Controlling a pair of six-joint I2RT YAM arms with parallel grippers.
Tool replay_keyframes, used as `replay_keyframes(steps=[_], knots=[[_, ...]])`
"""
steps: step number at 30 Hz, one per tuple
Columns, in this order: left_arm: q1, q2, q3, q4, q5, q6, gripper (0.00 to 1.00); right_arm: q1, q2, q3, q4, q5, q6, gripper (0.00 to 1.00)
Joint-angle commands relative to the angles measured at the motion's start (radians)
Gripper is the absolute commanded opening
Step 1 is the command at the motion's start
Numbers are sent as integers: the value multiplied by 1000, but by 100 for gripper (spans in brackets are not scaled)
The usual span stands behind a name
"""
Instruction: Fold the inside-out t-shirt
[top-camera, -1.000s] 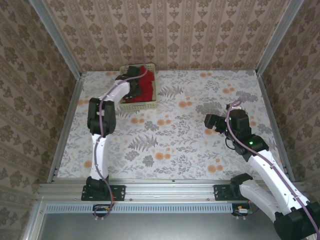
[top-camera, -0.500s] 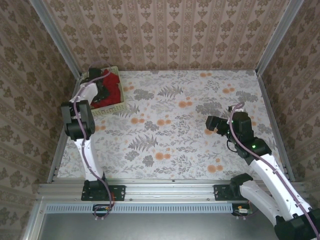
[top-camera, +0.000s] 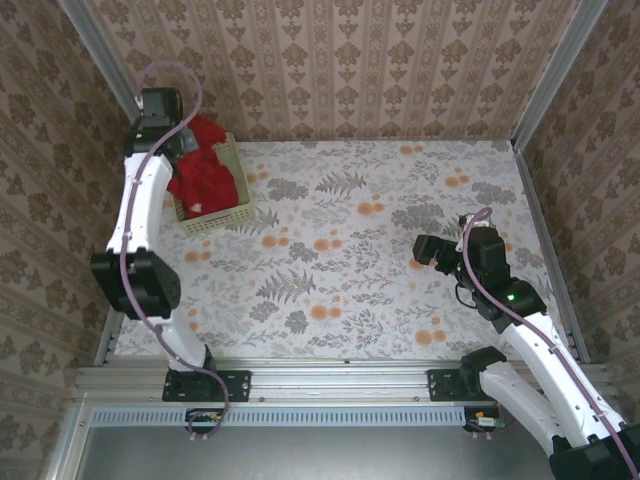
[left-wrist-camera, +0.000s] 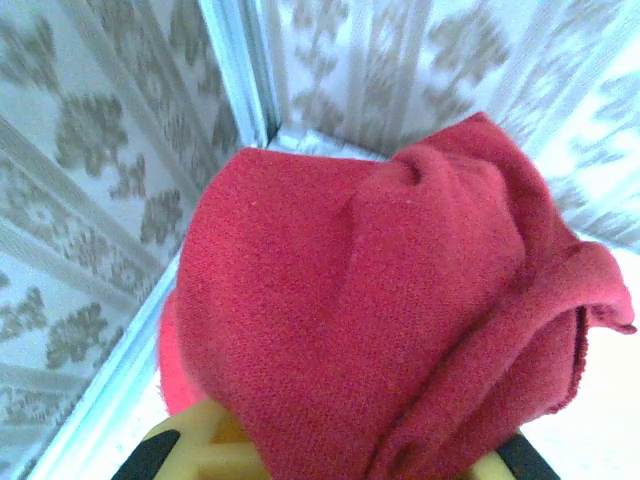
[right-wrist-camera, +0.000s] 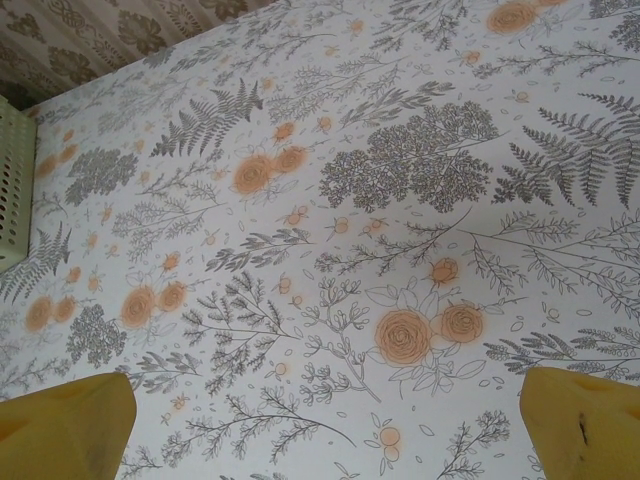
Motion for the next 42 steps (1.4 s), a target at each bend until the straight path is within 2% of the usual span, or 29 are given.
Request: replay_keyframes(steps=[1,4,10,16,19,21,24,27,30,34,36,39,42], knots=[[-104,-92,85,-21,-74,71,0,9,-15,2,-24,-20,13,100],[-251,-143,157,-20,-185,146,0,8,-21,5,-29,-18,12,100],[-552,-182,284,-14,-285,271,0,10,-50,8,-40,-17,12,100],[-845,-165,341,16,-363,357,0,9,-76,29,-84,-8,3,100],[-940,-154,347,29,-350,355,0,10,-88,44,-109,-1,-4,100],[-970,-152,334,36,-326,336,0,10,-99,46,-118,2,-6,100],[-970,-155,272,36,-274,267,0,9,-109,43,-122,1,0,100],[-945,-175,132,70,-198,178,0,10,-111,28,-116,-10,7,100],[-857,-216,-71,131,11,-3,0,11,-101,9,-106,-20,17,100],[-713,-253,-451,273,289,-273,4,17,-76,-19,-85,-56,21,100],[-656,-234,-594,295,357,-357,9,23,-55,-35,-78,-71,20,100],[-580,-213,-741,293,397,-396,23,47,1,-49,-62,-88,16,99],[-550,-262,-822,254,293,-371,34,106,75,-52,-28,-74,6,99]])
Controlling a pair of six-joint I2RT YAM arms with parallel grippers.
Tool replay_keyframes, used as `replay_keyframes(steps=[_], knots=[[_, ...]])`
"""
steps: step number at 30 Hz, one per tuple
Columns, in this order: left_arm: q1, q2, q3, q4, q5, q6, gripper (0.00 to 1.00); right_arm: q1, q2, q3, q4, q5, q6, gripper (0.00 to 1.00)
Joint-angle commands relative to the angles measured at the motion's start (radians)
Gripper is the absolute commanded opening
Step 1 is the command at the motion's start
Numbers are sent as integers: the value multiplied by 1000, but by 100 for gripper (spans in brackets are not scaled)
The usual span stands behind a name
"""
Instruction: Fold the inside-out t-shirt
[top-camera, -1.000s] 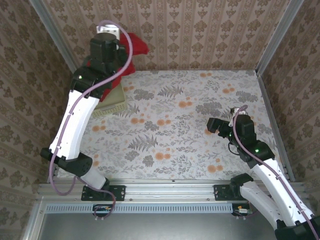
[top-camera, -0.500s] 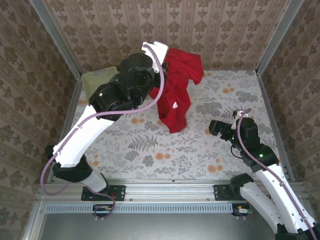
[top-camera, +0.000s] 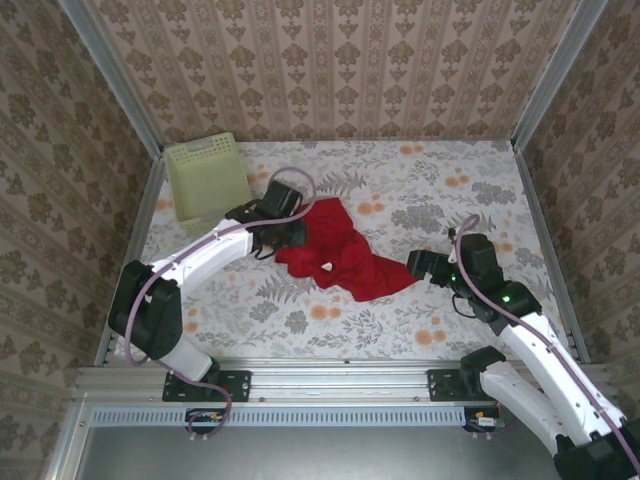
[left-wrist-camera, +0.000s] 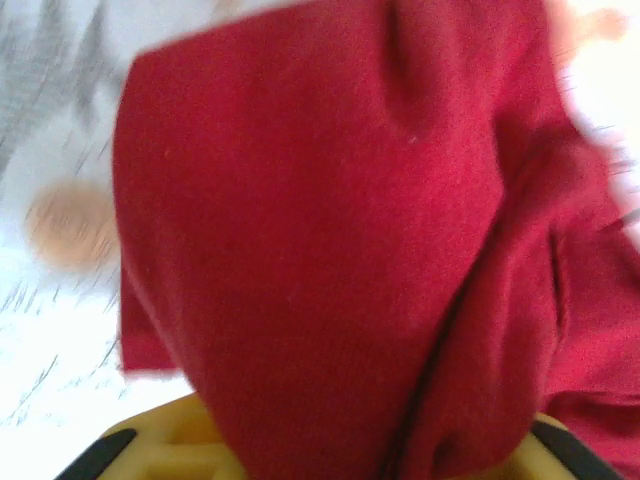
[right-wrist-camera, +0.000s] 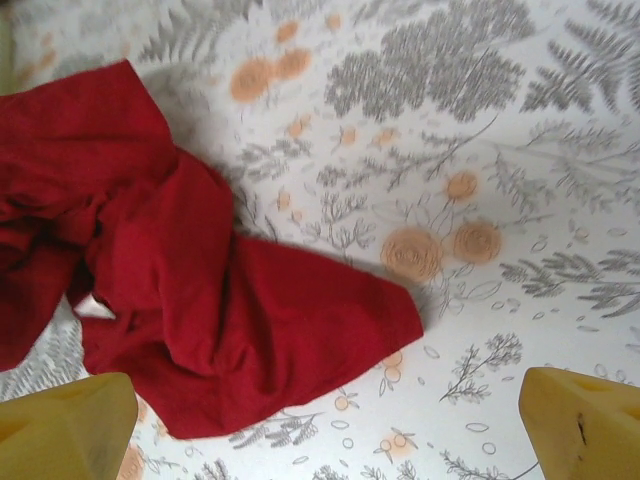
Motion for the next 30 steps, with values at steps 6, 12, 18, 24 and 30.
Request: replay_keyframes(steps=[6,12,18,24,30], knots=[[36,-174,-65,-61,-183,-9,54,256,237,23,96,101,2,96],[-36,-240,-110,-91,-288,42,64,446,496,119,128,195,10,90],[-82,-258,-211,-38,-242,7,68,515,739,228,176,181,23,81],[-85,-287,-261,-4,-218,-11,69,514,895,306,151,198,31,67],[-188,-261,-215,-61,-294,-12,71,514,875,281,129,267,45,31]])
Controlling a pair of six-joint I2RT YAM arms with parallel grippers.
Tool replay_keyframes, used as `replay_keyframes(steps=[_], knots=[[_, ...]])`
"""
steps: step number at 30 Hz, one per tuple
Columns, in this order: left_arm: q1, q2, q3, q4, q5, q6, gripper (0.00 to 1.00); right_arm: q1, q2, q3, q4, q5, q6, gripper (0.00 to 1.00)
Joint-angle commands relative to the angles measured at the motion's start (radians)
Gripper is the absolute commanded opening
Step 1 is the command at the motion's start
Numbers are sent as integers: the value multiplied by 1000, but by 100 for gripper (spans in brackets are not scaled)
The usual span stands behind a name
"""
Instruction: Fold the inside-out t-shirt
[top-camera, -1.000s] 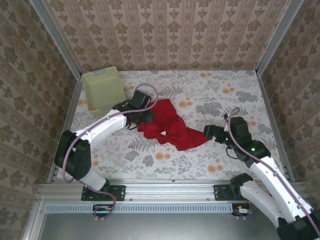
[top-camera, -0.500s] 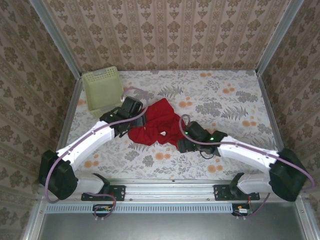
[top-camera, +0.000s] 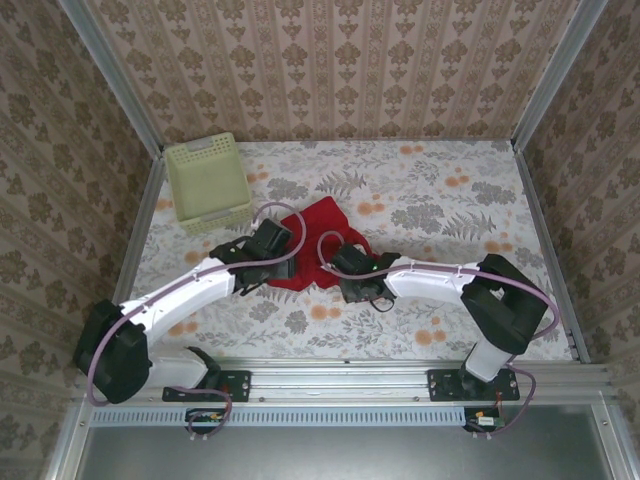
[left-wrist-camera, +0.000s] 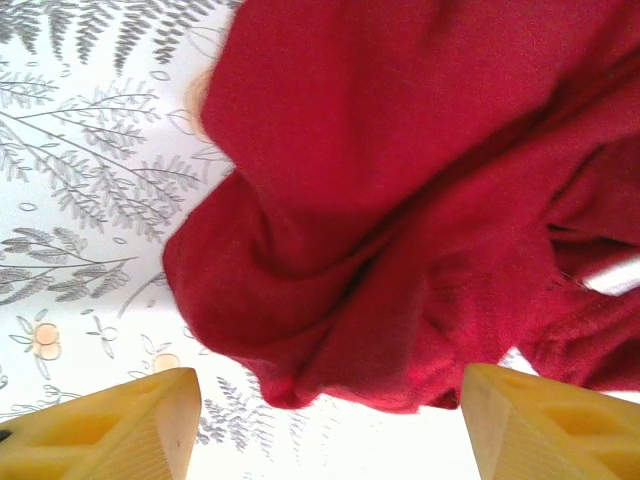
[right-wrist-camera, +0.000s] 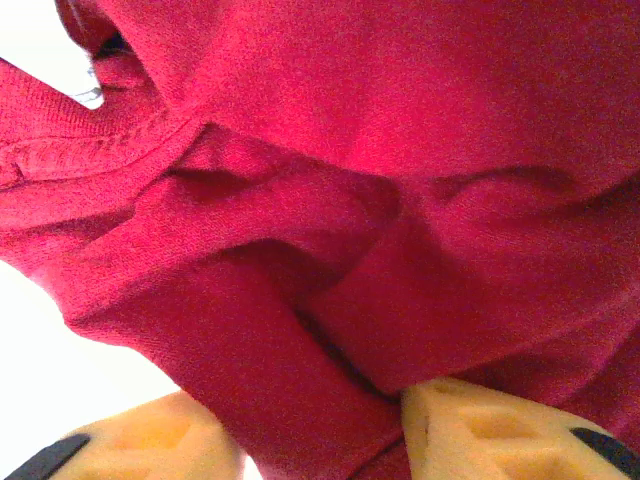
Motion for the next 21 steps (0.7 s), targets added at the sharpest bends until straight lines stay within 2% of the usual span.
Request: replay_keyframes(steps=[1,7,13,16,19,21], knots=[[-78,23,55,-53,-62,-21,73,1,-54,-15,-35,96,13,24],[-114,126,55,-11,-28,-48,77,-2,-262,-91,-73,203,-3,3],[-97,248,120,40,-28,-20,77,-3,-503,-107,-183,285,-5,0],[-26,306,145,32,-15,1,66,-5,-629,-96,-245,330,-10,0],[70,328,157,20,-8,34,41,-17,-751,-58,-329,390,-10,0],[119,324,168,3,-3,47,31,-31,-815,-31,-372,417,-11,0]])
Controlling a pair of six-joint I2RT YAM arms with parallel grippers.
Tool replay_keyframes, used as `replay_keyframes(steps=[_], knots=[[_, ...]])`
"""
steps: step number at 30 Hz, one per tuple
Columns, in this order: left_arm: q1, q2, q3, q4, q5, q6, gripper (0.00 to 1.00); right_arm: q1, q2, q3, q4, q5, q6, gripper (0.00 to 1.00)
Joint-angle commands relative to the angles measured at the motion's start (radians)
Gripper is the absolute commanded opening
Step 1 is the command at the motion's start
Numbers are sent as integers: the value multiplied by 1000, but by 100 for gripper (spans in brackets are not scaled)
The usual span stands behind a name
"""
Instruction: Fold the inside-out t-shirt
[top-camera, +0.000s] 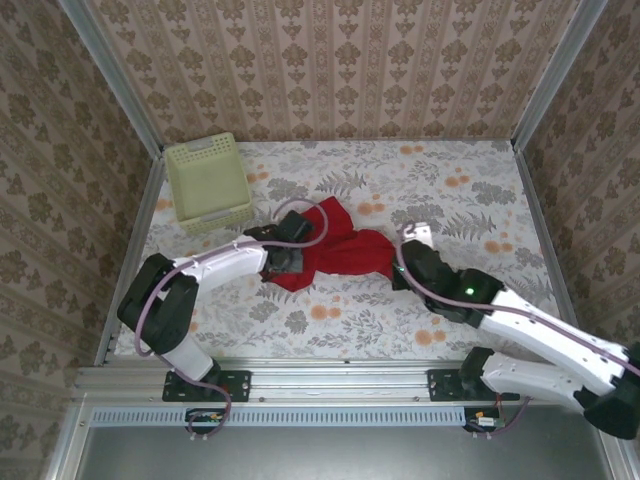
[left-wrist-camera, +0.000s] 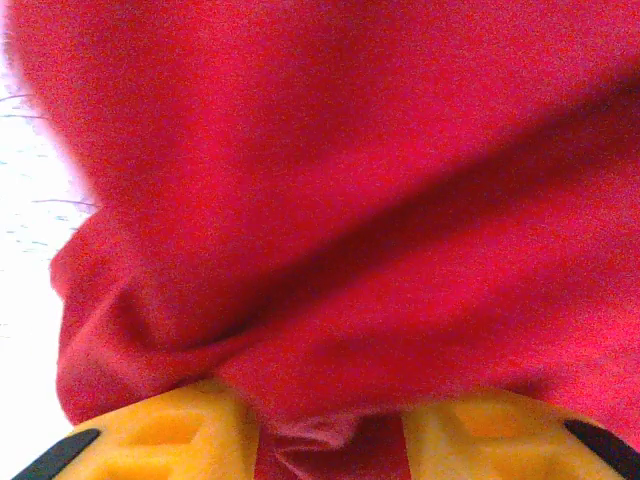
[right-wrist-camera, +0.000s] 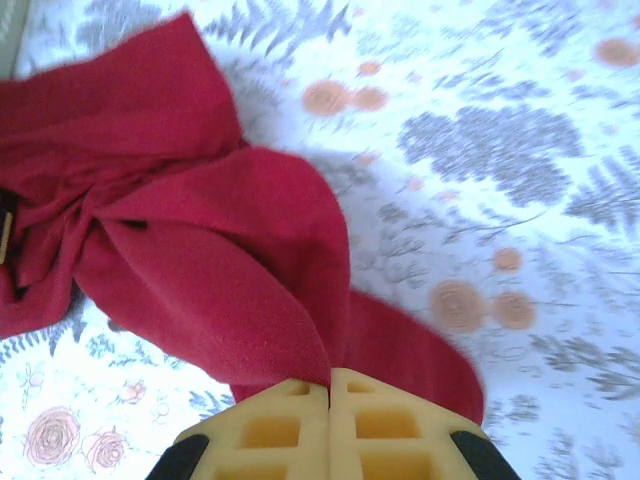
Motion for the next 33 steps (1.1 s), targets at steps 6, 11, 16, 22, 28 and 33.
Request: replay_keyframes(steps=[6,11,16,22,28,33], knots=[[160,-59,43,-77,-43,56,27,-61,-159,113,-194,89,-16,0],[35,-189,45,-164,-180,58,54,-66,-130,151,-212,64,-13,0],[-211,-251,0,-84,-154,136,67,-67,-121,230,-241,33,-6,0],[-384,-138,-15,88,-76,186,82,-67,-111,334,-263,-41,-17,0],[-351,19,31,130,-122,174,88,-67,-103,395,-293,-54,-23,0],[-270,74,36,174,-53,186,54,-68,-100,454,-378,31,1,0]])
